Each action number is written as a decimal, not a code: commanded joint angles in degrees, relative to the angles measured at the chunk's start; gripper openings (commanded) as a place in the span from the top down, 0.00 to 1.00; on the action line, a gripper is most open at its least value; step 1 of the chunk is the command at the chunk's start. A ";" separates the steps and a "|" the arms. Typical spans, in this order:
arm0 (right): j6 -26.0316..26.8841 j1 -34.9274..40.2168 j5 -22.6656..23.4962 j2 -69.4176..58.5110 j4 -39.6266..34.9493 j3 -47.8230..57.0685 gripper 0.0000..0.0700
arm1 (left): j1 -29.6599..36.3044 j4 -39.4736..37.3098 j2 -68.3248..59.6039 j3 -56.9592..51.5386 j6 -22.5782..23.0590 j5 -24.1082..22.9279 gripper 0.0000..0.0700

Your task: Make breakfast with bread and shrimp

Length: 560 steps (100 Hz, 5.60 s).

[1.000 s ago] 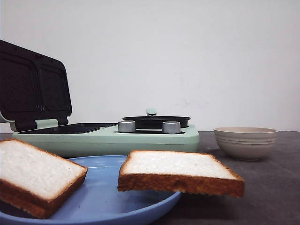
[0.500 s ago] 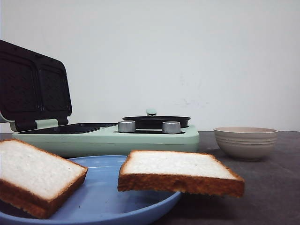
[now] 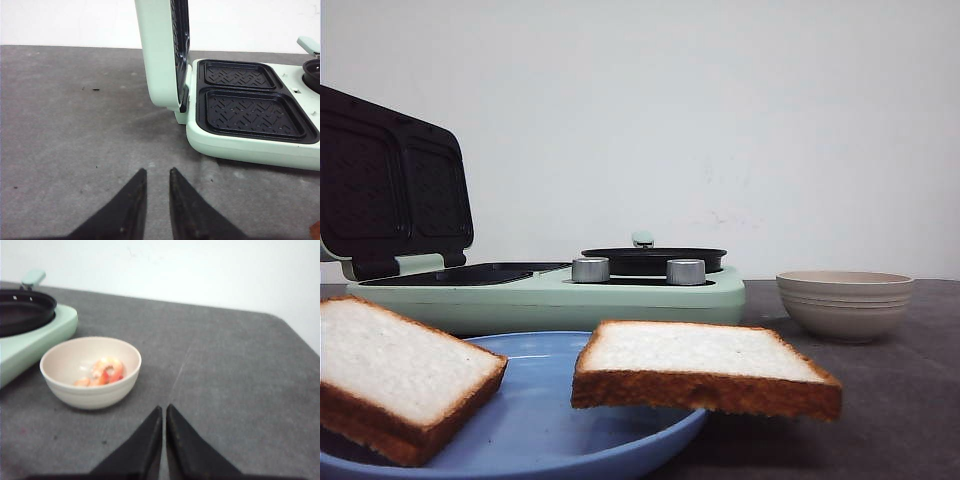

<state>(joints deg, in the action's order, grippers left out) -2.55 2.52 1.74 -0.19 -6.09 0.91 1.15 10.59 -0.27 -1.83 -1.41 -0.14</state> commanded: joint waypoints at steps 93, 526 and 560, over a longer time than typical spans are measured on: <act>28.04 0.07 4.55 -4.57 -8.33 13.66 1.00 | -0.02 0.92 -1.90 -3.65 -31.43 8.31 0.99; 25.88 0.07 22.25 -27.04 -19.71 29.42 0.64 | 15.54 0.13 -50.56 -39.15 -8.52 6.86 0.99; 24.74 0.07 22.29 -27.04 -19.74 29.42 0.64 | 15.54 -4.39 -70.16 -53.77 5.77 1.31 0.99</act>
<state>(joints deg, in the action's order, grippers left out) 23.64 2.52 23.88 -27.09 -26.28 29.43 16.53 8.03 -67.40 -52.88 -0.84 2.11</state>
